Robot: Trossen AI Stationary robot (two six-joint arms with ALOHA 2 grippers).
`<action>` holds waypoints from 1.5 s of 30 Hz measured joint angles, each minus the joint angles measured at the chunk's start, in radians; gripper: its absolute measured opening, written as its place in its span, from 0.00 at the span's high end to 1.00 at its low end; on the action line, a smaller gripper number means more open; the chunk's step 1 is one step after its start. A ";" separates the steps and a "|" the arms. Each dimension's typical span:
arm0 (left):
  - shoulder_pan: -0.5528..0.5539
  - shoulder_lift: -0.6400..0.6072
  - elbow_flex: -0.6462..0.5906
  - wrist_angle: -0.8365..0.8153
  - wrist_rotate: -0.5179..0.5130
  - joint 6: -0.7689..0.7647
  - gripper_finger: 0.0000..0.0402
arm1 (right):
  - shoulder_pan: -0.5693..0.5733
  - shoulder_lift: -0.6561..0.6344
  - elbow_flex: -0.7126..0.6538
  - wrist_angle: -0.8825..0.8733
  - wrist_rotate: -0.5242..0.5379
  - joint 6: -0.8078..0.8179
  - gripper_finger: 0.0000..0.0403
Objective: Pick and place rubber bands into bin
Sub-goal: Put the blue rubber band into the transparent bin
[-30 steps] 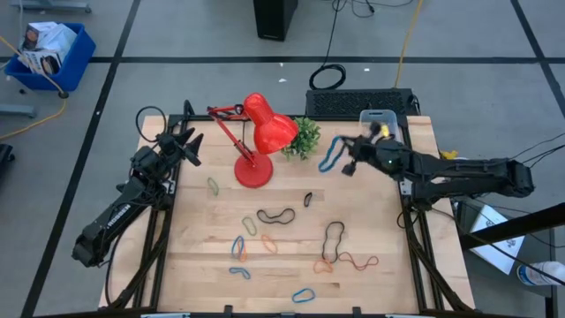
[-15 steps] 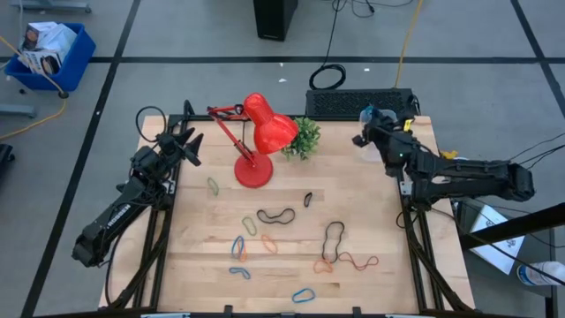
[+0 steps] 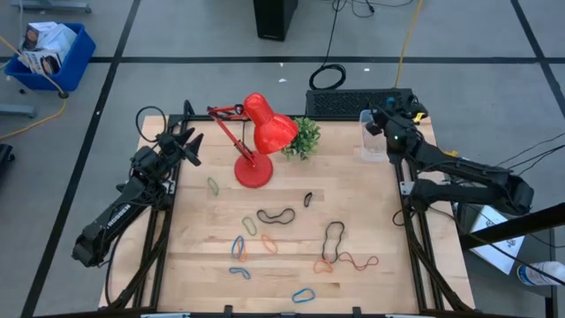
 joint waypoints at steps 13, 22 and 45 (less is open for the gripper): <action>0.000 0.000 0.000 0.000 0.000 0.000 0.43 | -0.107 0.001 -0.202 -0.023 -0.182 0.218 1.00; 0.000 0.000 0.000 0.000 0.000 0.000 0.43 | -0.129 0.001 -0.288 -0.021 -0.238 0.312 1.00; 0.000 0.000 0.000 0.000 0.000 0.000 0.43 | -0.128 0.001 -0.324 -0.018 -0.342 0.407 0.95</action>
